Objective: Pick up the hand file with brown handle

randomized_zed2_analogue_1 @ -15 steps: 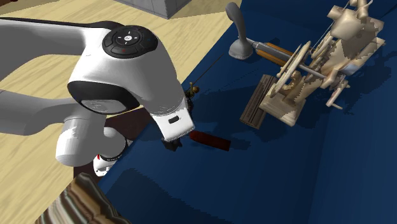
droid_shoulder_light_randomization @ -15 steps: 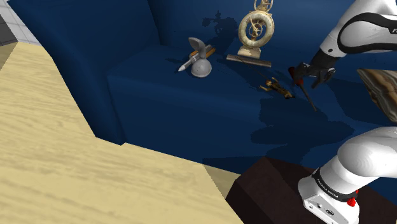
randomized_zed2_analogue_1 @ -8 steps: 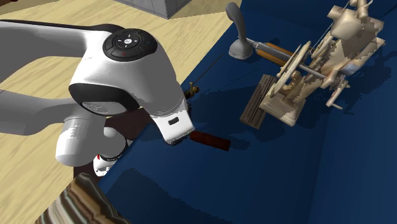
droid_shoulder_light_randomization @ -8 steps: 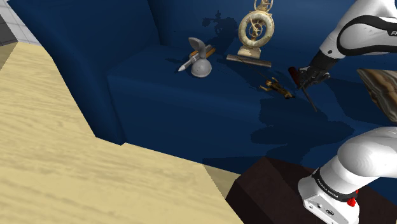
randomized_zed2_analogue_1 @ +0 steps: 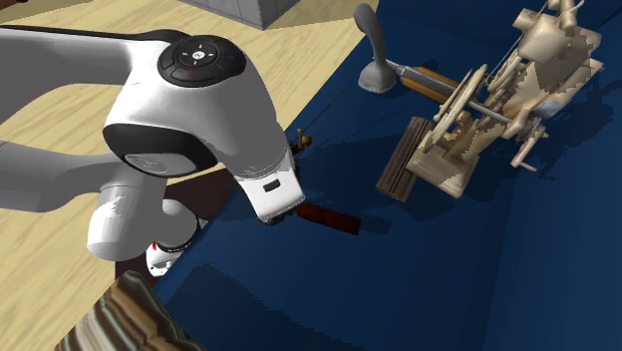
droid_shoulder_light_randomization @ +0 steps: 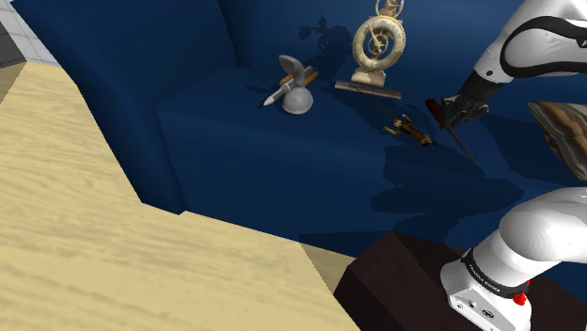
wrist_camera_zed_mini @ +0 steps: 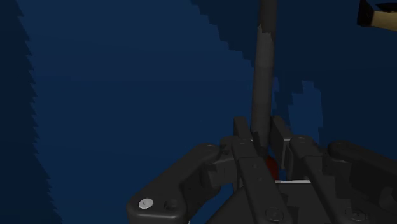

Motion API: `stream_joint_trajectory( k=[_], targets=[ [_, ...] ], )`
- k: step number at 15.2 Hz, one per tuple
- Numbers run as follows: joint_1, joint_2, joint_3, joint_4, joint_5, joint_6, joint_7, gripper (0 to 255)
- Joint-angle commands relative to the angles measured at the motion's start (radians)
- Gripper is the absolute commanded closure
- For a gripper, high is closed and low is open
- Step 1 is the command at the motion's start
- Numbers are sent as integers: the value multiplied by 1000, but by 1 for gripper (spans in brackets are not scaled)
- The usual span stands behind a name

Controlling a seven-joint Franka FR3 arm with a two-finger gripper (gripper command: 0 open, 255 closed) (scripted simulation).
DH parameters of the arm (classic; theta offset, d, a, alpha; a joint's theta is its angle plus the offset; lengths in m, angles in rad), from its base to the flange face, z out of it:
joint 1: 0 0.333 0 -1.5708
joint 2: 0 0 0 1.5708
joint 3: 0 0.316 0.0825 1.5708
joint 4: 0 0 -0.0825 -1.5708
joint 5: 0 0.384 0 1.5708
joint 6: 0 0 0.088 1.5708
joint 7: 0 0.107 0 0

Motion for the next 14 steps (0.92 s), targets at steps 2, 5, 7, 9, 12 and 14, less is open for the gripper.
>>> stream_joint_trajectory(
  k=[2,5,7,9,12,14],
  targets=[
    [1,-1,2,38,3,-40,-1,255],
    [3,2,6,80,6,-79,-1,255],
    [5,4,8,108,8,-104,-1,255],
    [6,8,10,137,10,-130,0,255],
    [8,15,13,181,13,-167,0,255],
    [8,15,13,184,13,-169,0,255]
  ],
)
